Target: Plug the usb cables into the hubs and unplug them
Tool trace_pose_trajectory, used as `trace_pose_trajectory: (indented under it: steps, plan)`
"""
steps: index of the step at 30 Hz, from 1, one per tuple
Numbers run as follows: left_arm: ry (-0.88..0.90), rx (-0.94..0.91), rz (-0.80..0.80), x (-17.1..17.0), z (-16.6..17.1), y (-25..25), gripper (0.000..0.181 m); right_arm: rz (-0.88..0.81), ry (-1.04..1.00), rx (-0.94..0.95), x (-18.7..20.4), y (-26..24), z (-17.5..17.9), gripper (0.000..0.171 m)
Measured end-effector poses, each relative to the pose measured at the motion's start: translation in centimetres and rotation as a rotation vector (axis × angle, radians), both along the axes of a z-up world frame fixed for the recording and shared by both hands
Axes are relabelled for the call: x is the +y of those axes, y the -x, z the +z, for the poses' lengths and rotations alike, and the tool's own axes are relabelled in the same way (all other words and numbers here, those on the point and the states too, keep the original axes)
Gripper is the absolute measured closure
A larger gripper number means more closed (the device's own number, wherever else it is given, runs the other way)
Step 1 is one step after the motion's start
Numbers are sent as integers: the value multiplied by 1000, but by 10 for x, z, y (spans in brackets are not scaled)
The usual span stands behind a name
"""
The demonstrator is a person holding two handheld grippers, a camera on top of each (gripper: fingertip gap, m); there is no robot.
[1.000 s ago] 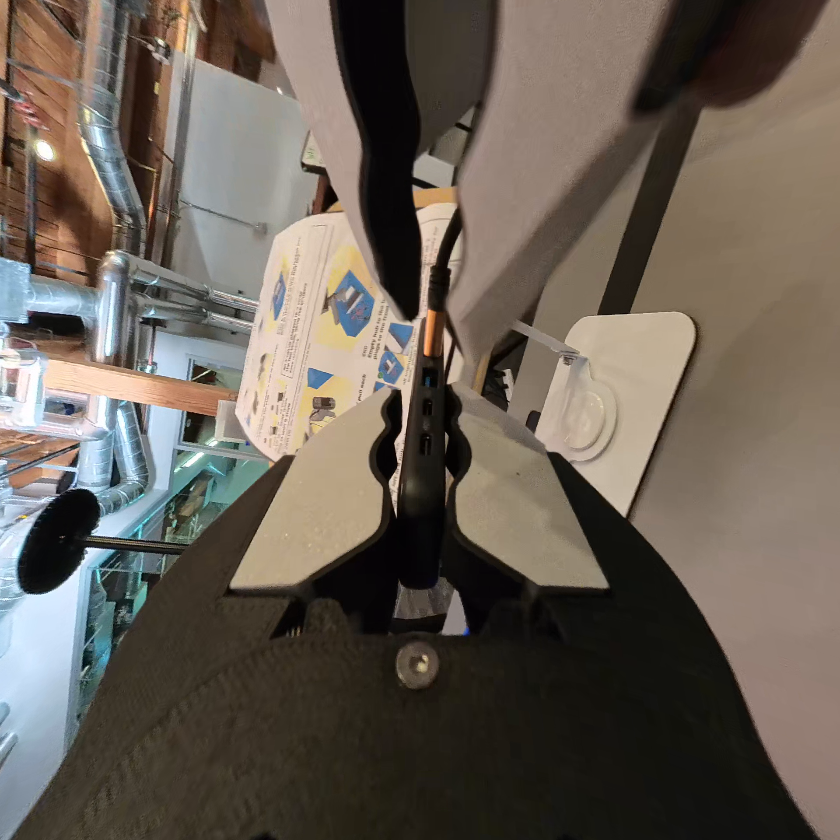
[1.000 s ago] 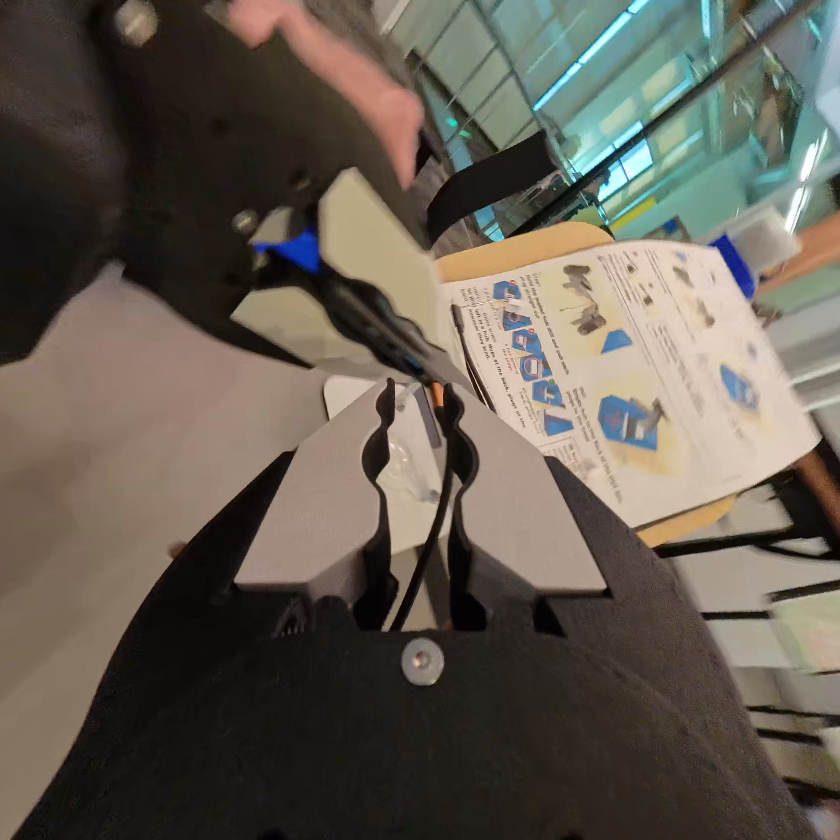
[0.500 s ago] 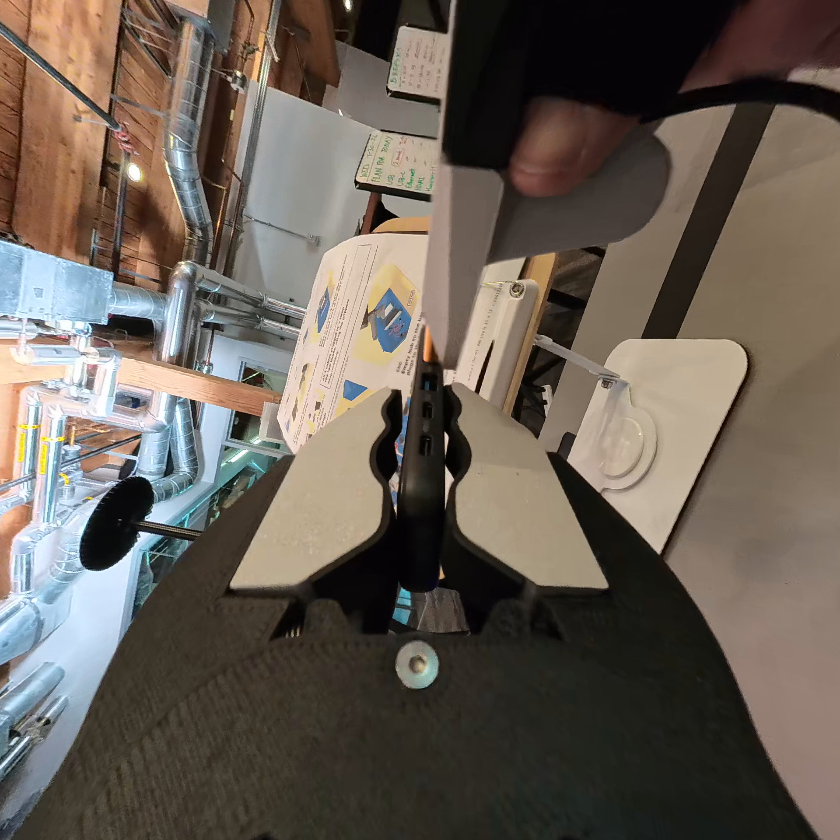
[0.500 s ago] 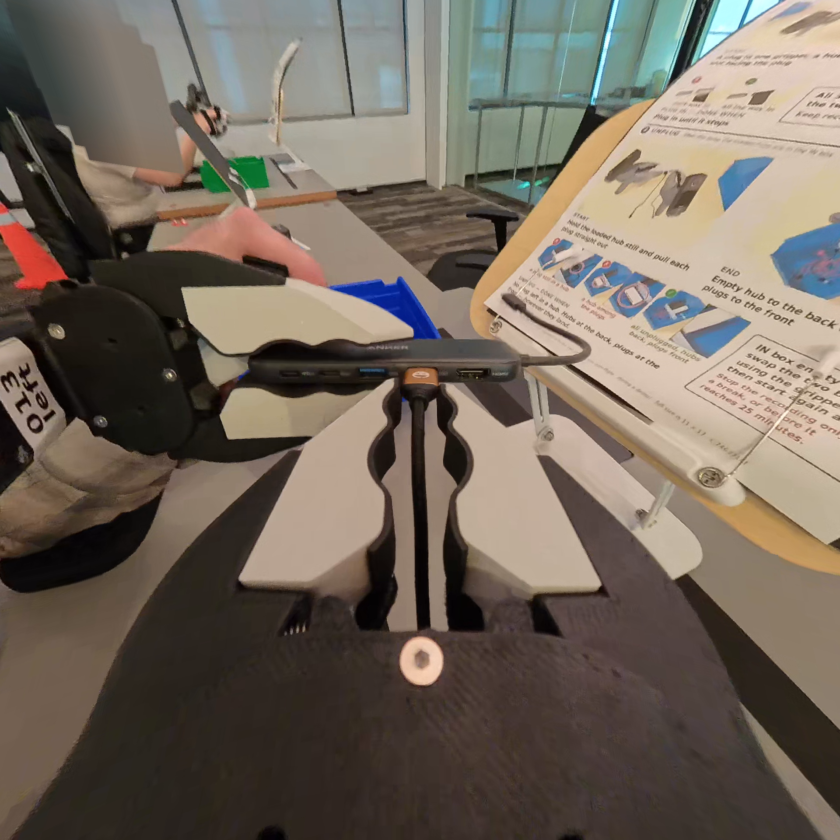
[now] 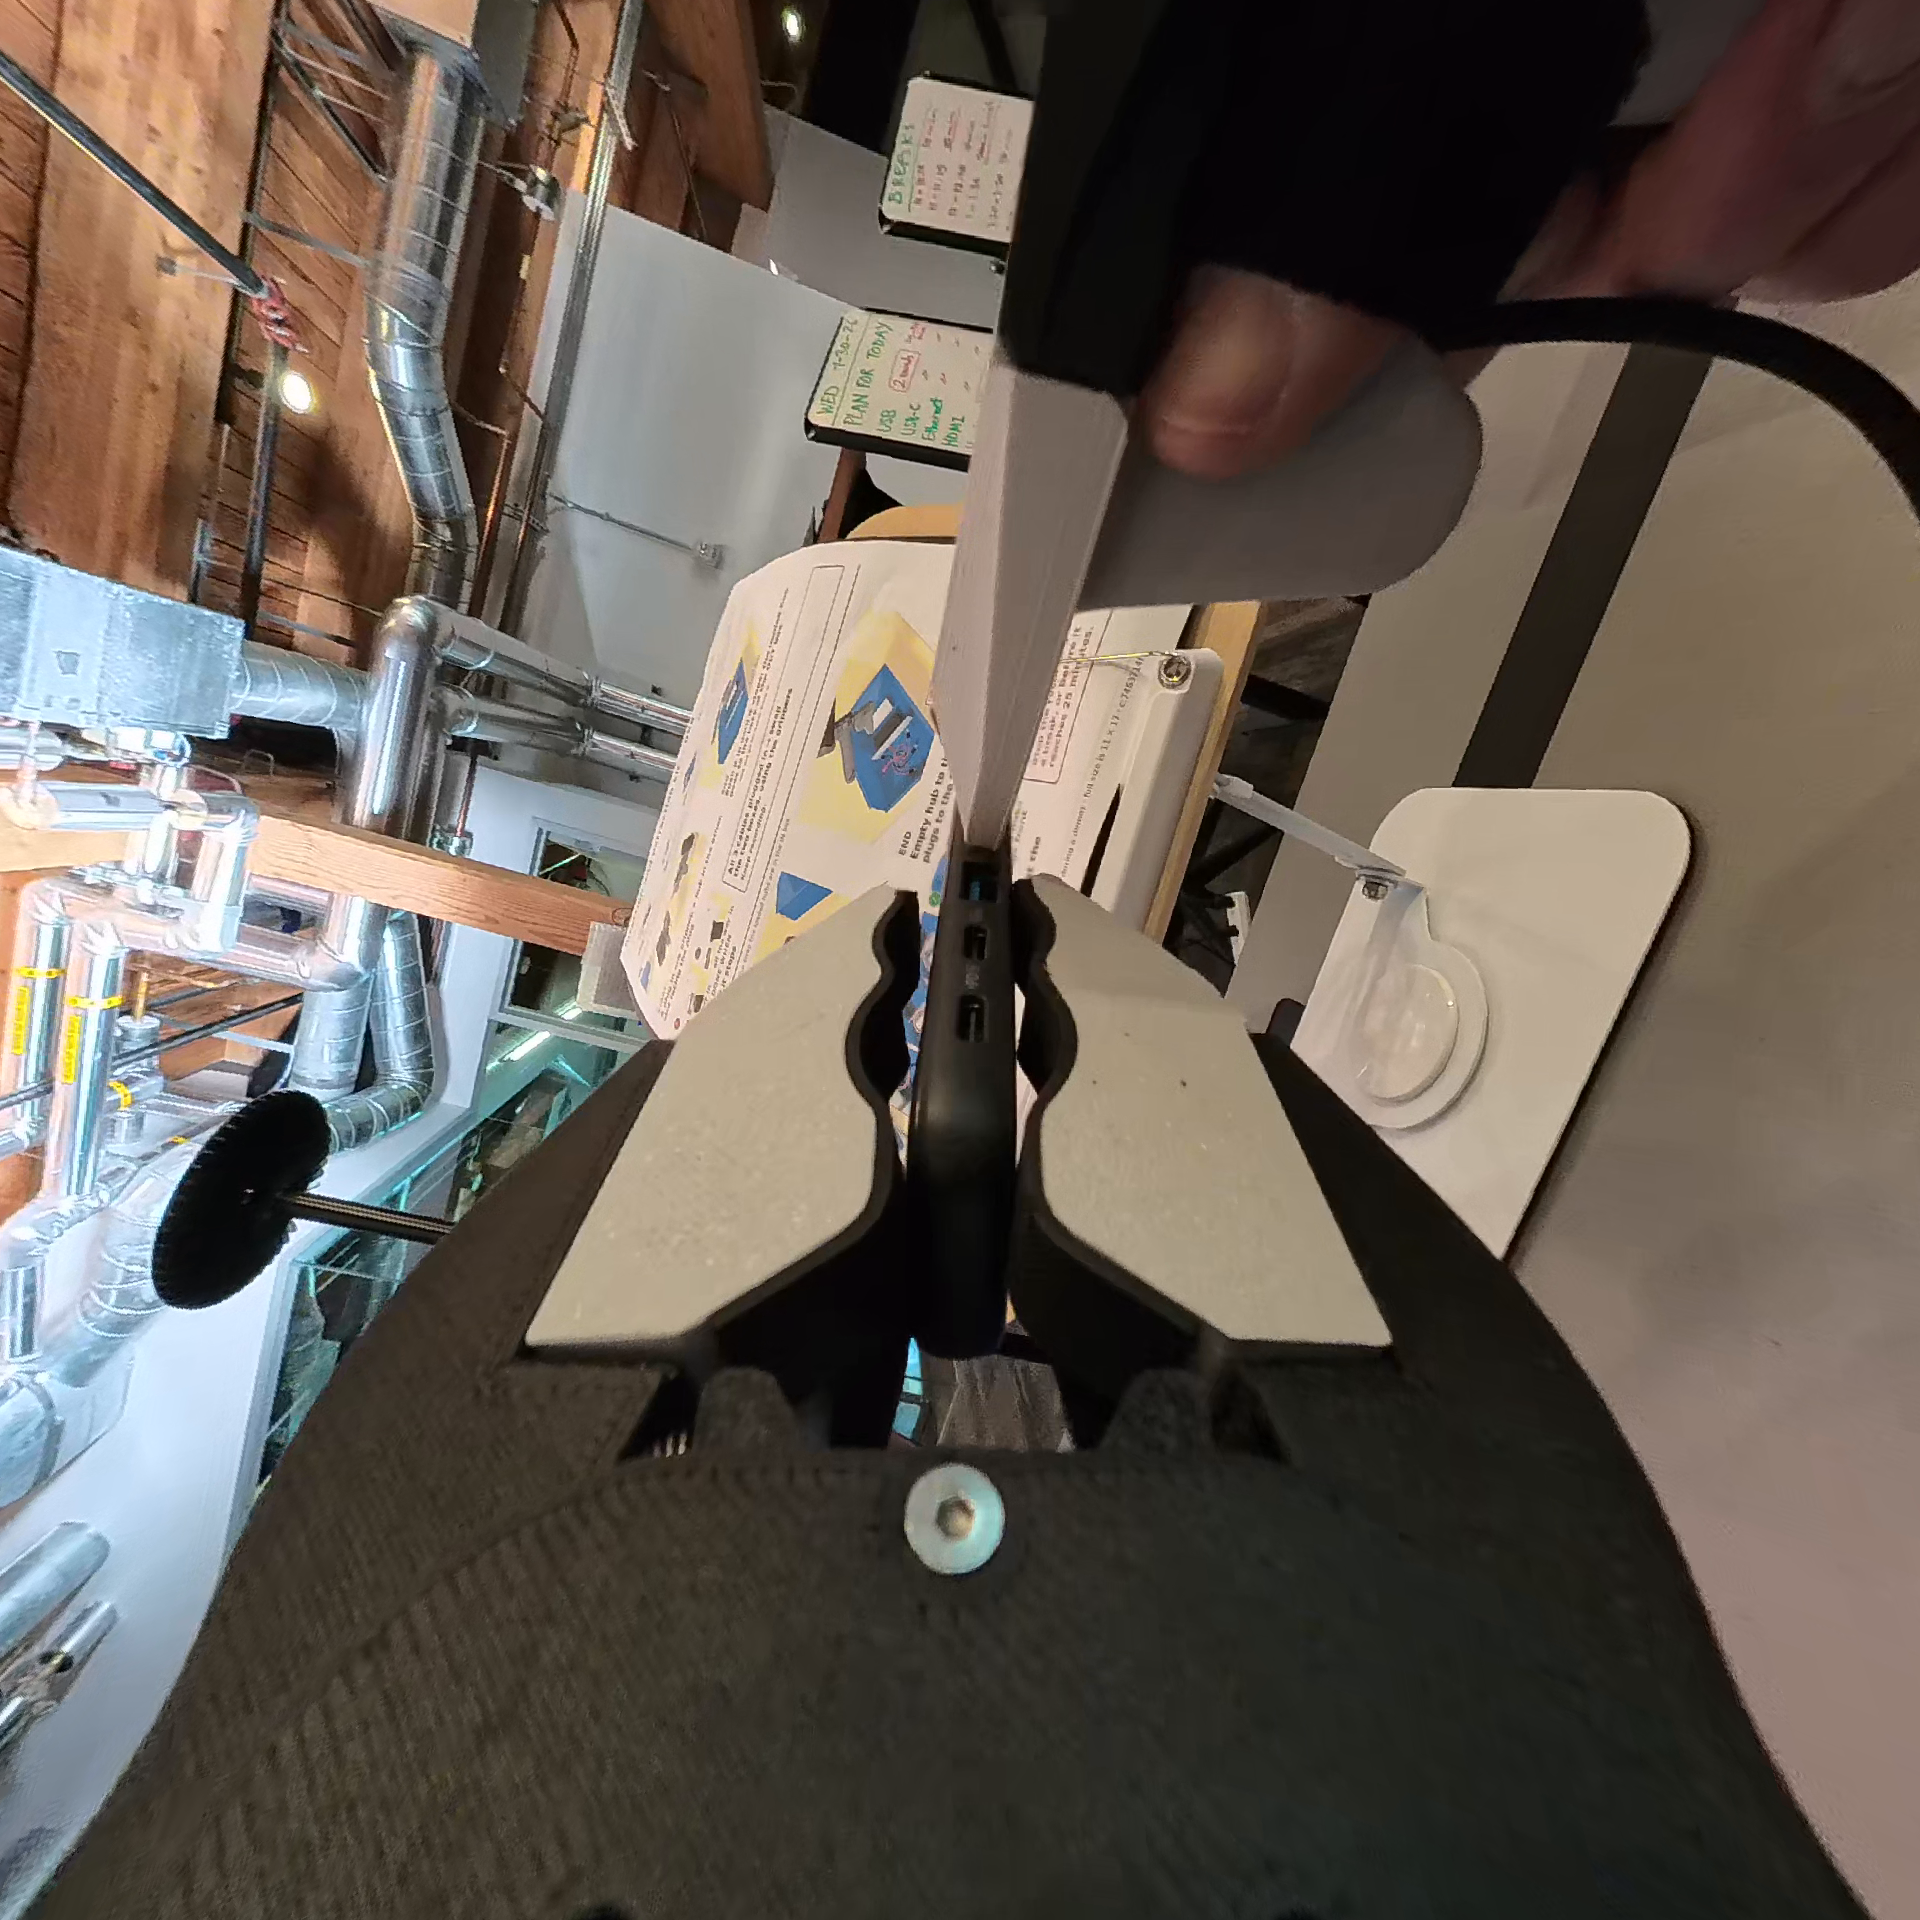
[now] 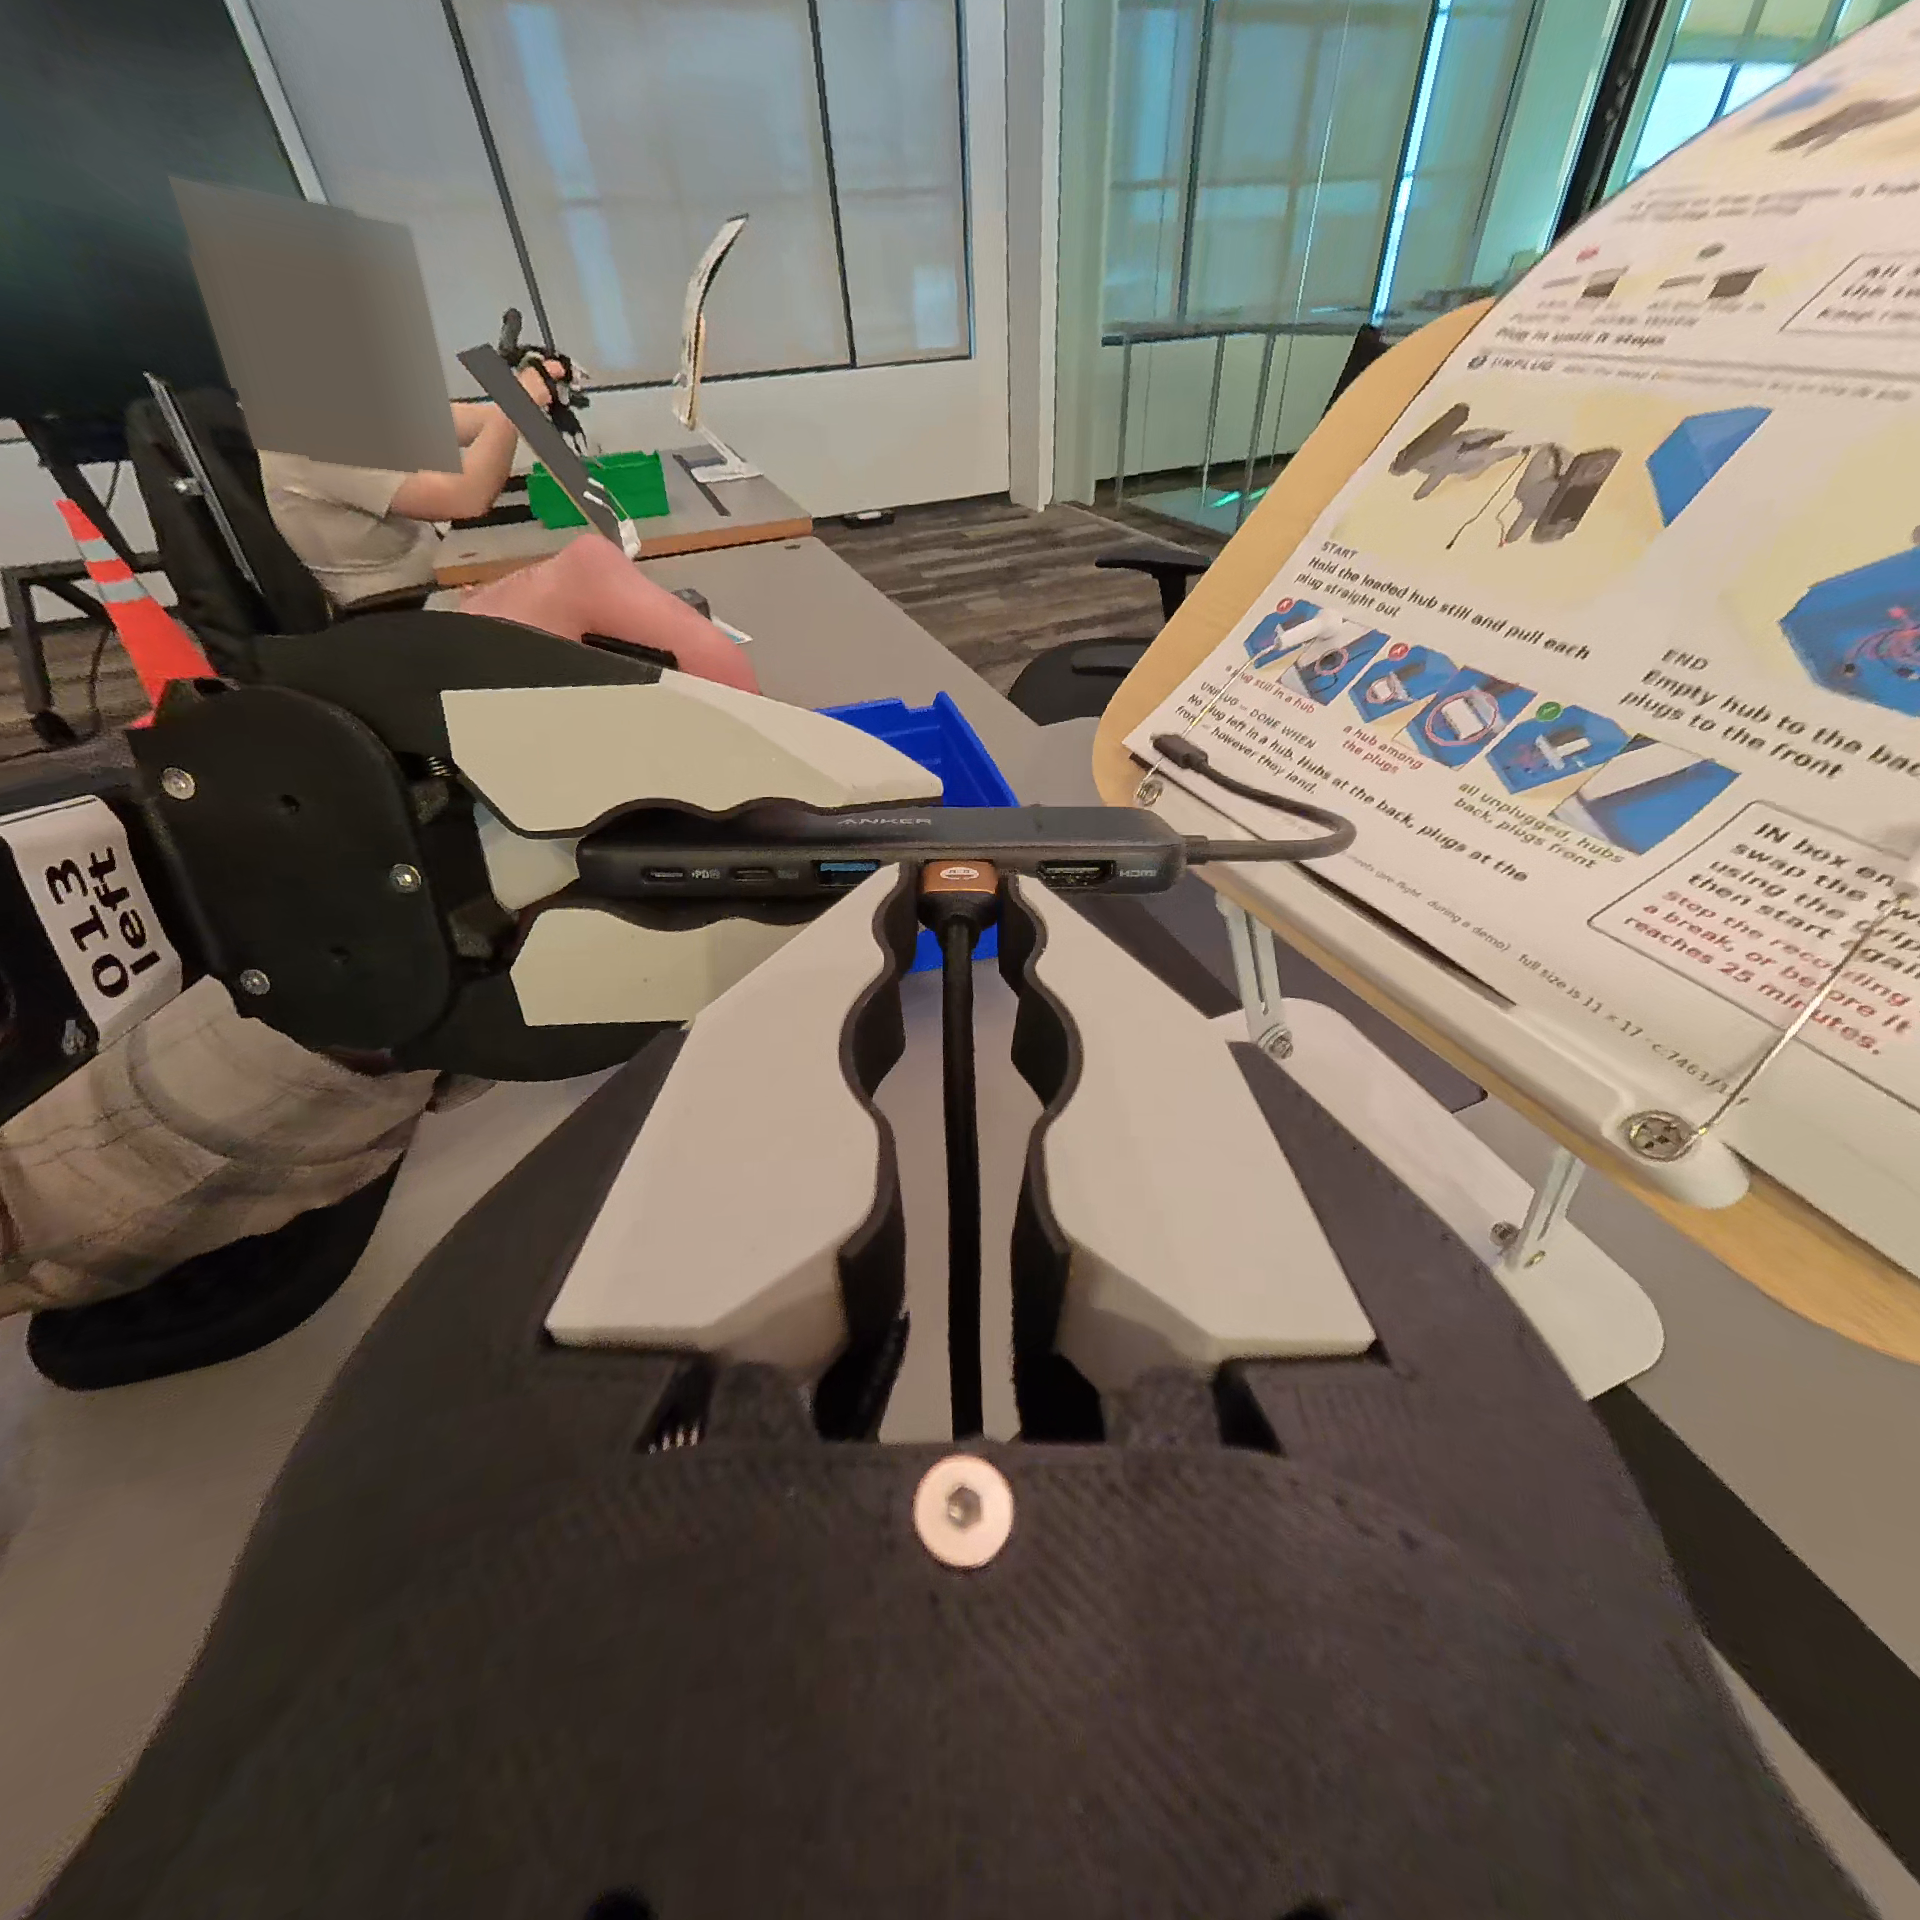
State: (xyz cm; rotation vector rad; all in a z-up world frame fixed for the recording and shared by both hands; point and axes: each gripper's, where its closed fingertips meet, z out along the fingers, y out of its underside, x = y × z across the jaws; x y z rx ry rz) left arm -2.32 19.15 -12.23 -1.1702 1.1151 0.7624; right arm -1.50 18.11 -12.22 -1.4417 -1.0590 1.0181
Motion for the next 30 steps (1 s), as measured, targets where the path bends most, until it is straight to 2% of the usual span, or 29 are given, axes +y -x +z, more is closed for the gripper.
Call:
trace_pose_trajectory:
  steps: [13, 18, 21, 27, 30]
  plan:
    - [3, -46, 27, 3, 4, 8, 164, -33, -61, -25, -3, -2, 8, 158]
    - [-14, -69, -45, -3, 9, 0, 164, -10, -25, -16, -6, -2, 9, 158]
    - [-41, -53, -82, -5, 10, 0, 148, 3, -9, -3, -7, -4, 10, 159]
    - [-25, -31, -88, -5, 7, -2, 149, 45, -5, -31, -16, 0, 8, 159]
    - [-20, -38, -95, -4, 3, -3, 161, 48, -7, -40, -17, 5, 6, 158]
